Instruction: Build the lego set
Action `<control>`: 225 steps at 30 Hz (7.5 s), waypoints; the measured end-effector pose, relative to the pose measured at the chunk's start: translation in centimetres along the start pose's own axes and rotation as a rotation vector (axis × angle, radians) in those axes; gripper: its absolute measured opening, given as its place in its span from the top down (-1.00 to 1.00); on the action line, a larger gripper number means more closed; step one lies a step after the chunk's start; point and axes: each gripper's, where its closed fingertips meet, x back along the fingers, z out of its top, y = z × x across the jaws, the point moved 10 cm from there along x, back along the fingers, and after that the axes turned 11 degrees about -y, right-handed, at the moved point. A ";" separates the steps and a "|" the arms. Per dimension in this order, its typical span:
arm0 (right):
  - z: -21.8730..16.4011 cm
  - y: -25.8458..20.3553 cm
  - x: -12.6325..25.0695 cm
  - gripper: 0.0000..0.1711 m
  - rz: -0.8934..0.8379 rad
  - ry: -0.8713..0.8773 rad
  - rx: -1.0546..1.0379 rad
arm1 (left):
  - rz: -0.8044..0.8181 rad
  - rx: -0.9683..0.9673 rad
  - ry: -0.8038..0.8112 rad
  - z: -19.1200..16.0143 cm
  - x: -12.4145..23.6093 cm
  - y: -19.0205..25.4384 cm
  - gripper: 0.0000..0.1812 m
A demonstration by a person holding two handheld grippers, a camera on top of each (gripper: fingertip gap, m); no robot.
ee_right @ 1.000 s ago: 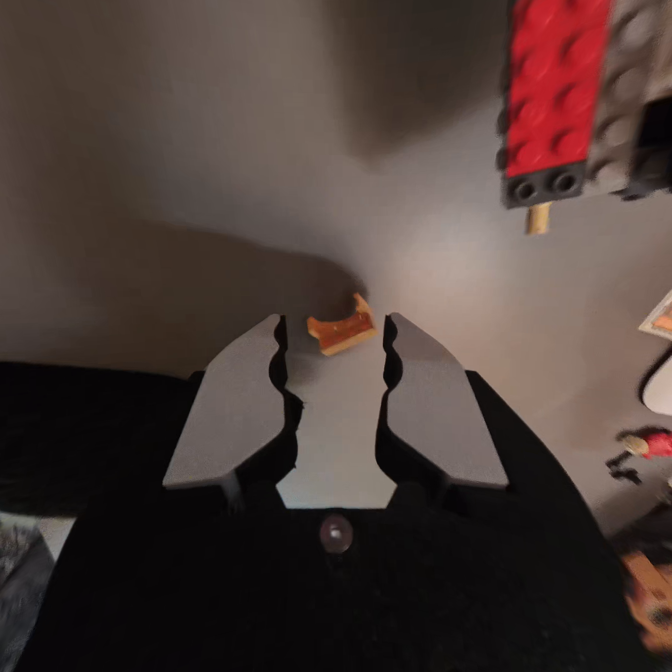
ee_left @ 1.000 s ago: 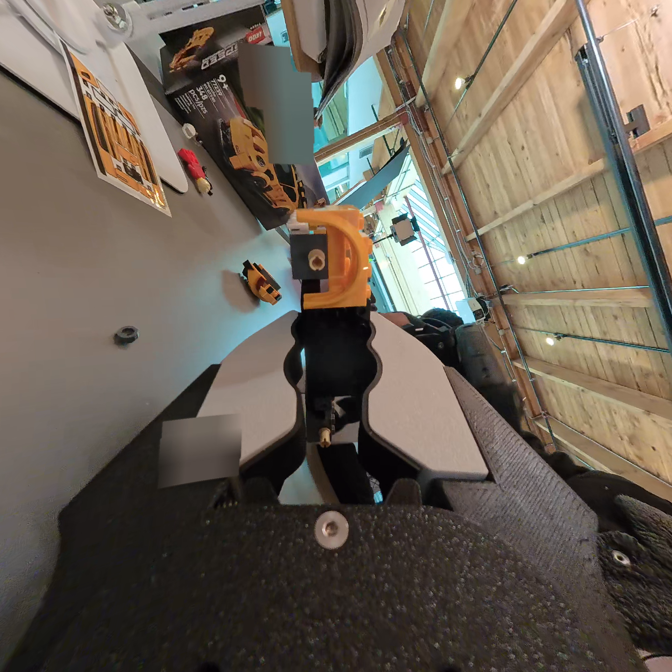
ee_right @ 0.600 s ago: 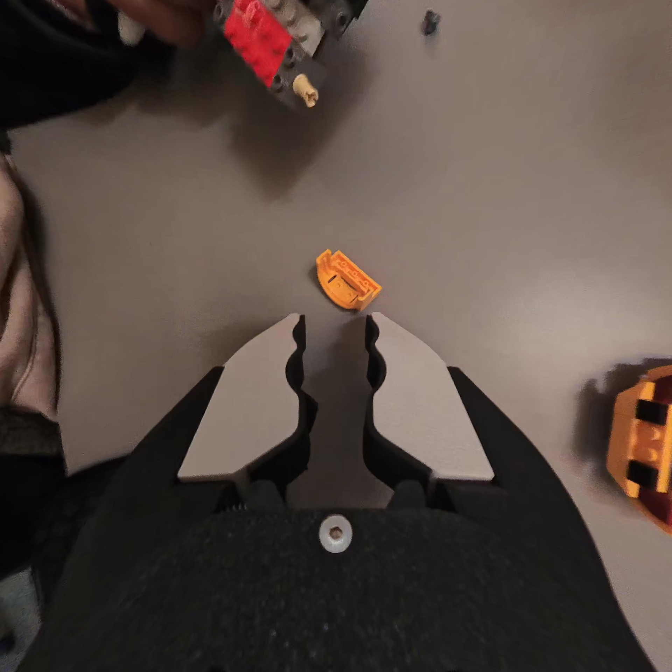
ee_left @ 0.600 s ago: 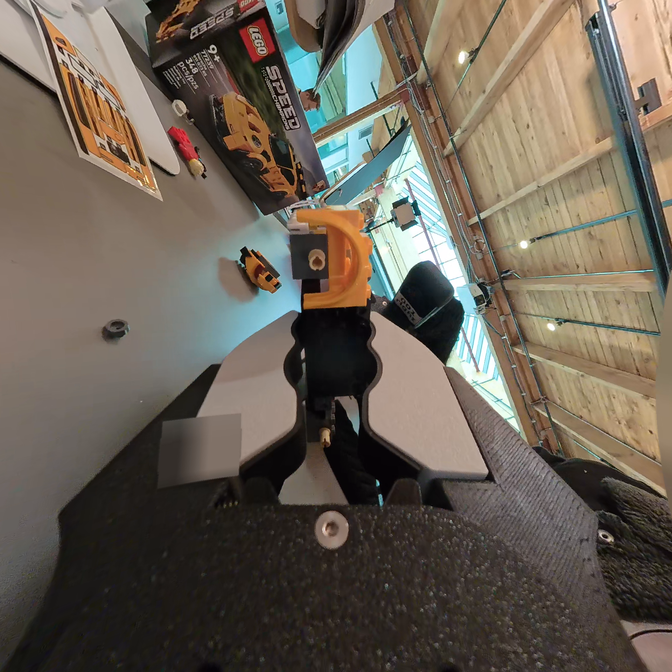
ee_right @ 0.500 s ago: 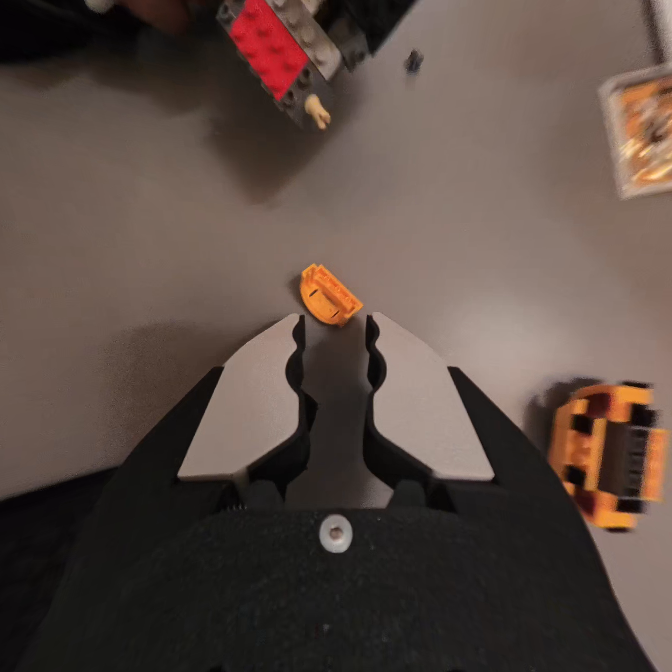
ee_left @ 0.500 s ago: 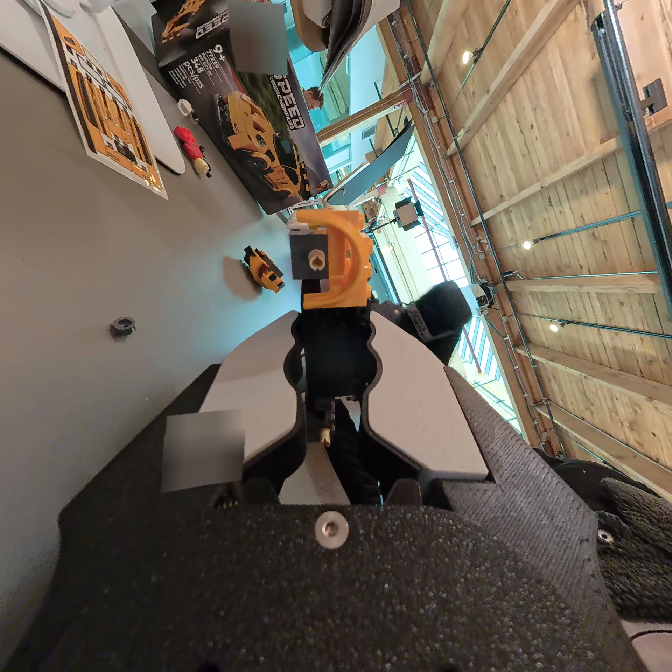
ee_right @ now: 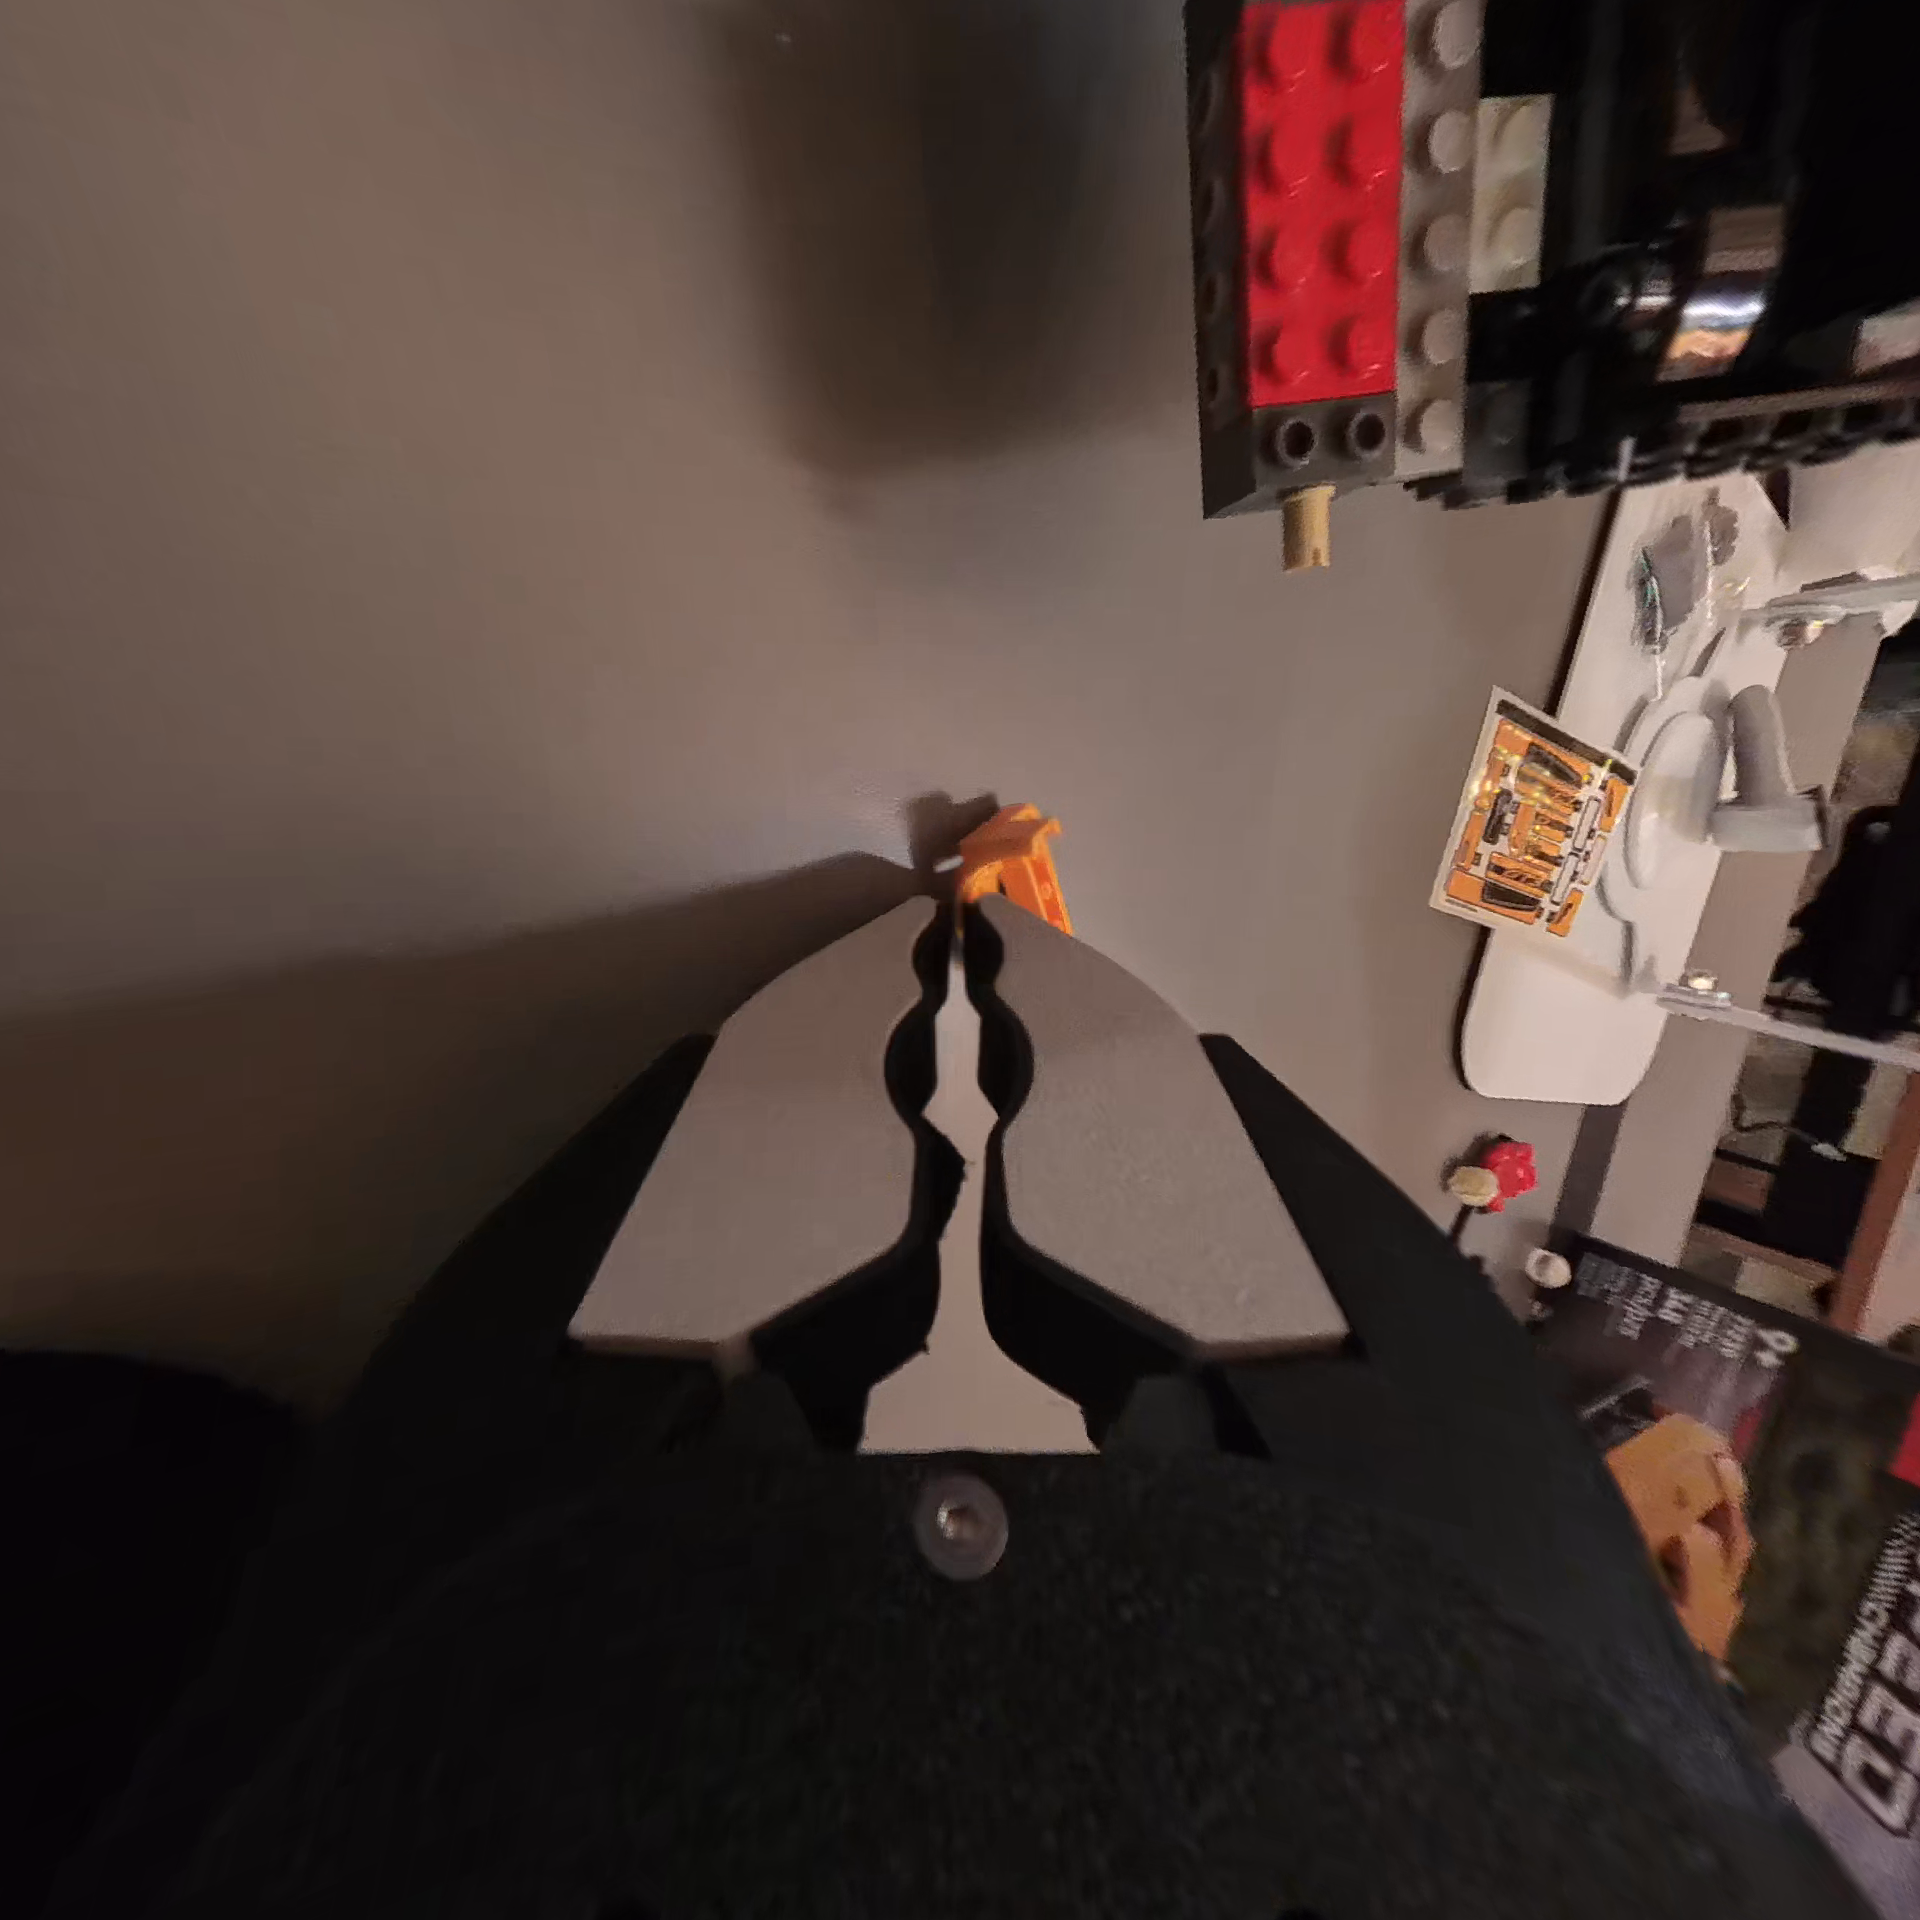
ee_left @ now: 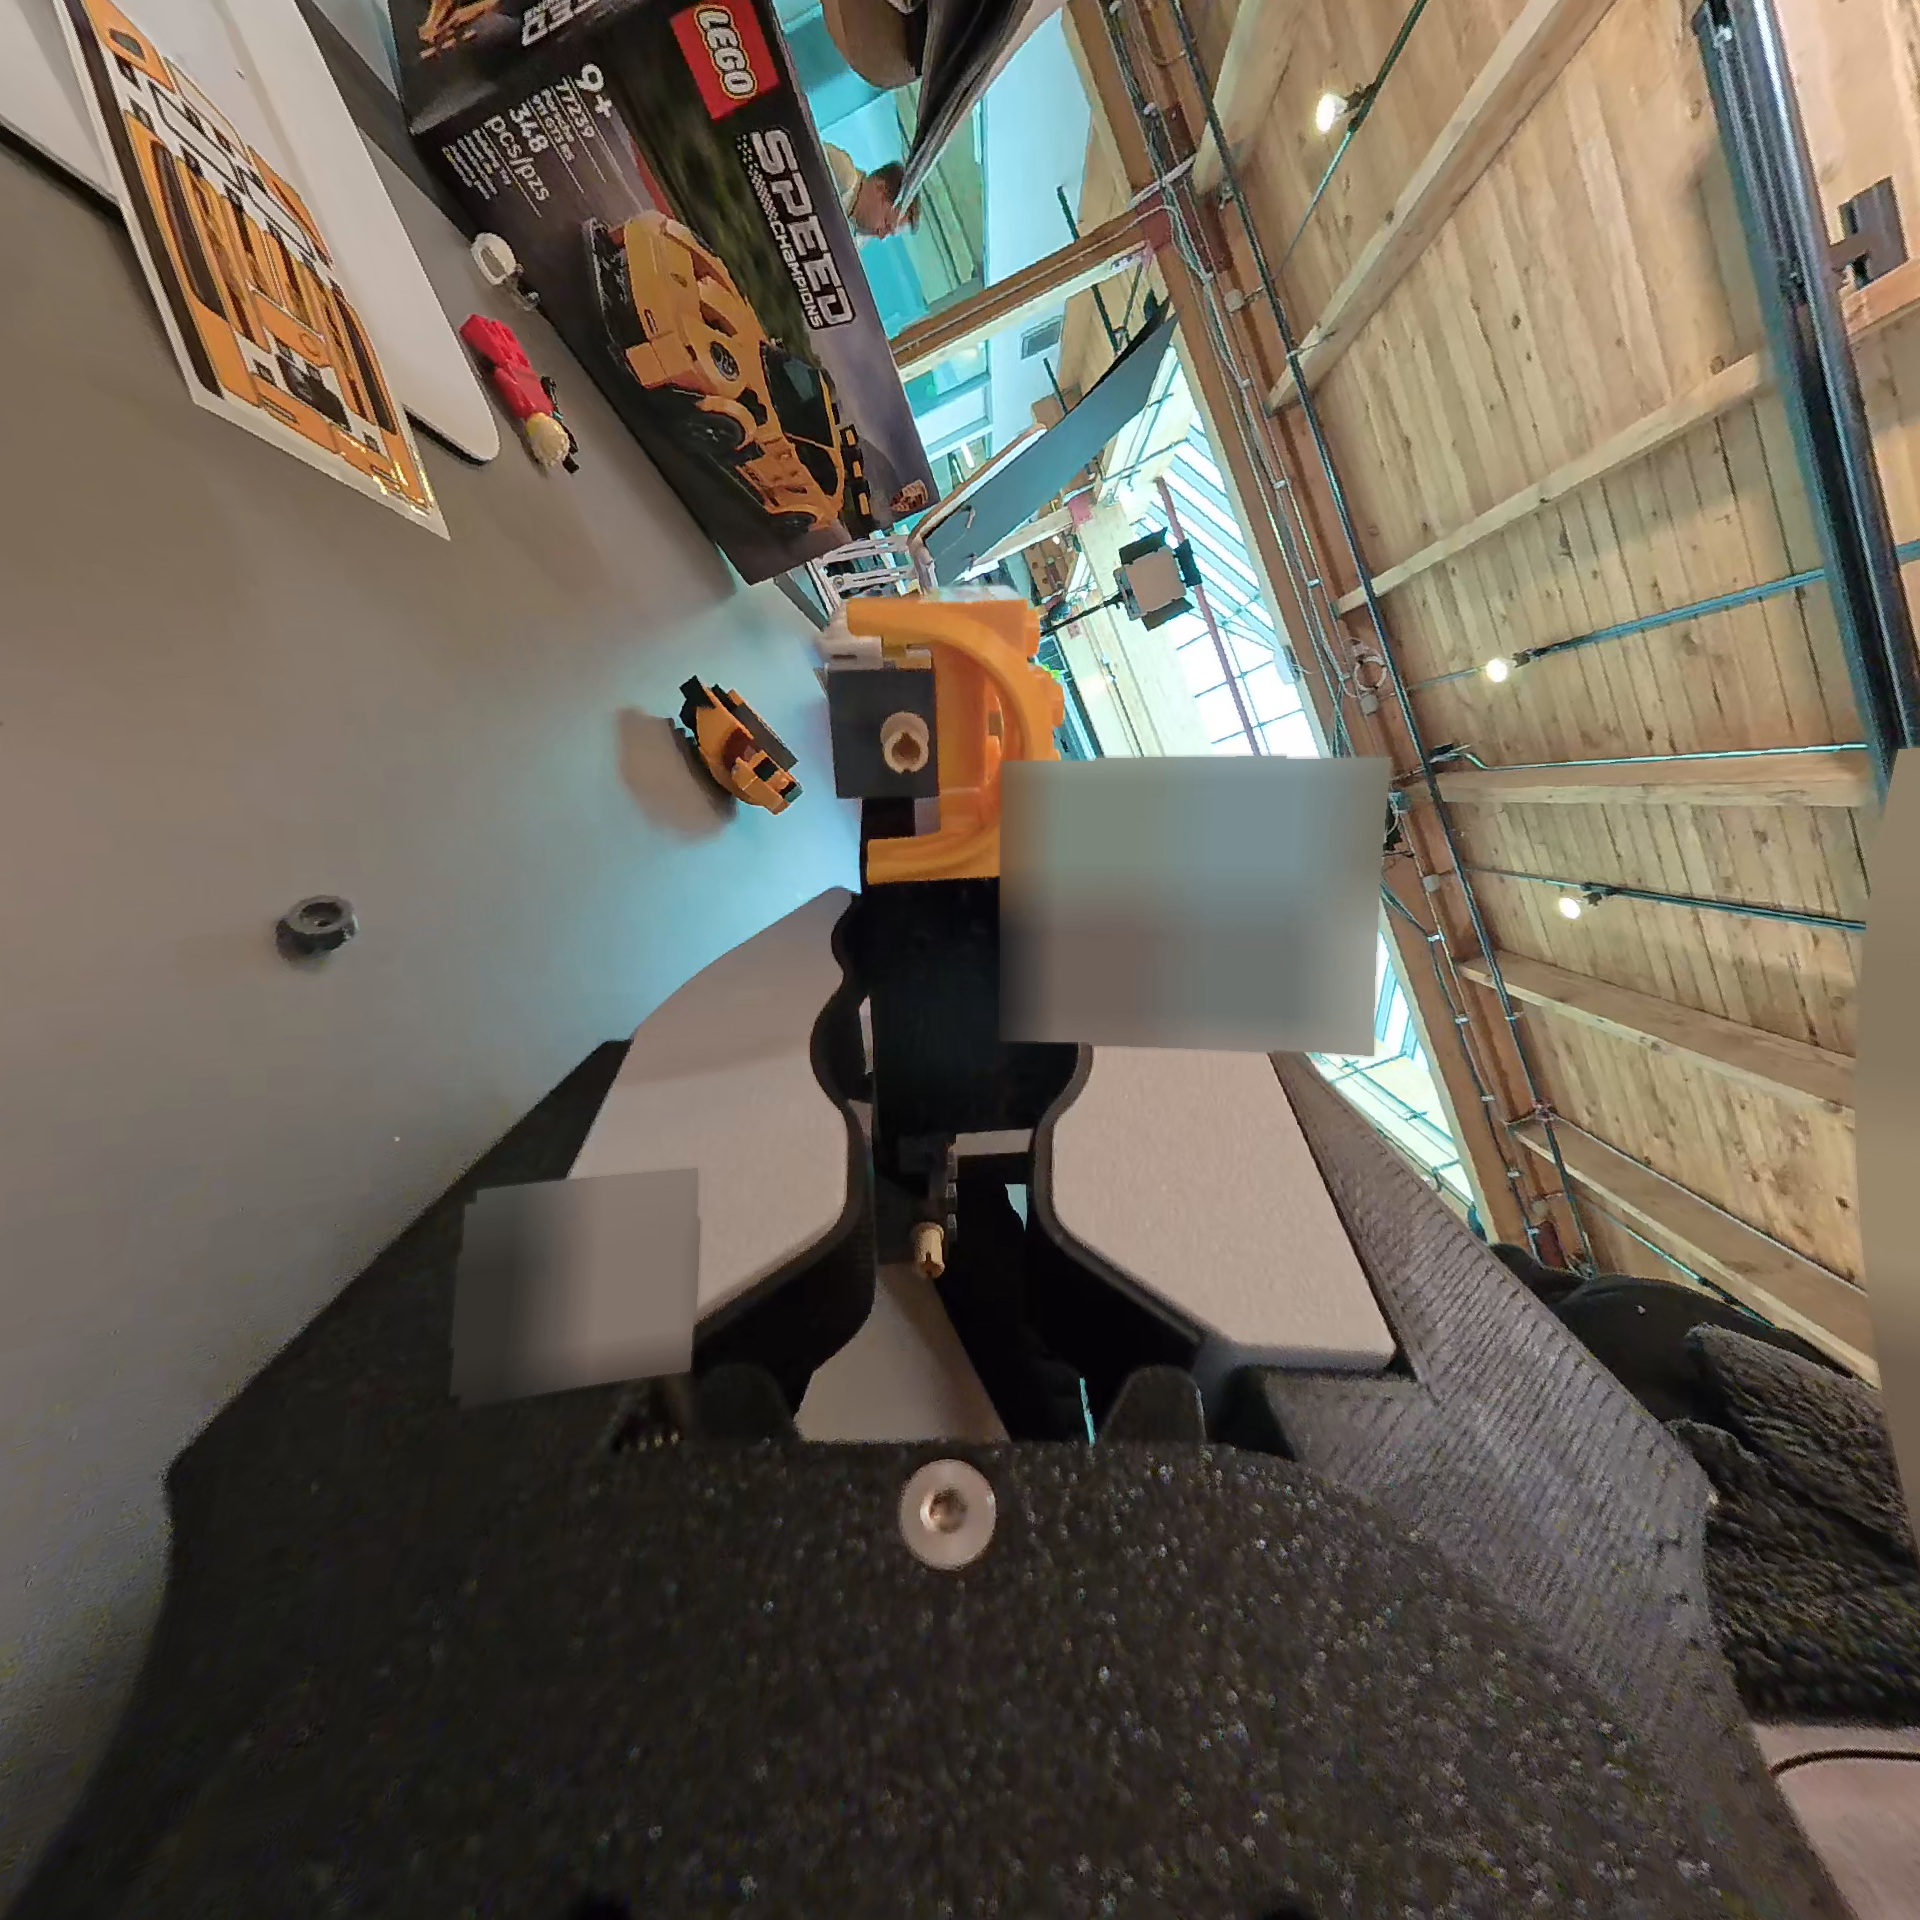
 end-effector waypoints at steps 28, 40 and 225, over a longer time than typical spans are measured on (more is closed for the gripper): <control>-1.5 7.5 5.5 1.00 1.007 1.136 -1.119 | -0.364 -0.159 -0.217 -2.0 -2.6 3.1 0.67; -1.8 7.5 6.2 1.00 1.070 1.080 -1.212 | -0.401 -0.201 -0.211 -2.2 -2.7 3.6 0.67; 2.5 1.4 14.5 0.71 0.008 0.832 -0.269 | 0.002 -1.608 -0.050 -6.3 -2.2 9.8 0.67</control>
